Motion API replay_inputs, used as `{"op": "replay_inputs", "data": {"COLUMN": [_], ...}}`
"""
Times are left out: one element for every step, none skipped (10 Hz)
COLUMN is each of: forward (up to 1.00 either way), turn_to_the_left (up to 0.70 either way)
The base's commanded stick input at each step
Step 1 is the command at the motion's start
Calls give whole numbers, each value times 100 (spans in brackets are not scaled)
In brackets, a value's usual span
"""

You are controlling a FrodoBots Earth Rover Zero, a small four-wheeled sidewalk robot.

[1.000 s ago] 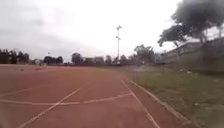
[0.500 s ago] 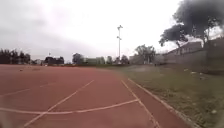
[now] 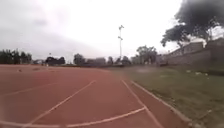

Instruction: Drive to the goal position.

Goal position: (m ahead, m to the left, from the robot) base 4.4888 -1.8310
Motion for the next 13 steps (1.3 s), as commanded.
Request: {"op": "replay_inputs", "data": {"forward": [70, 70, 70, 70, 70, 70, 70, 70, 70, 70, 70, 70, 70], "turn_to_the_left": [0, 0, 0, 0, 0, 0, 0, 0, 0, 0, 0, 0, 0]}}
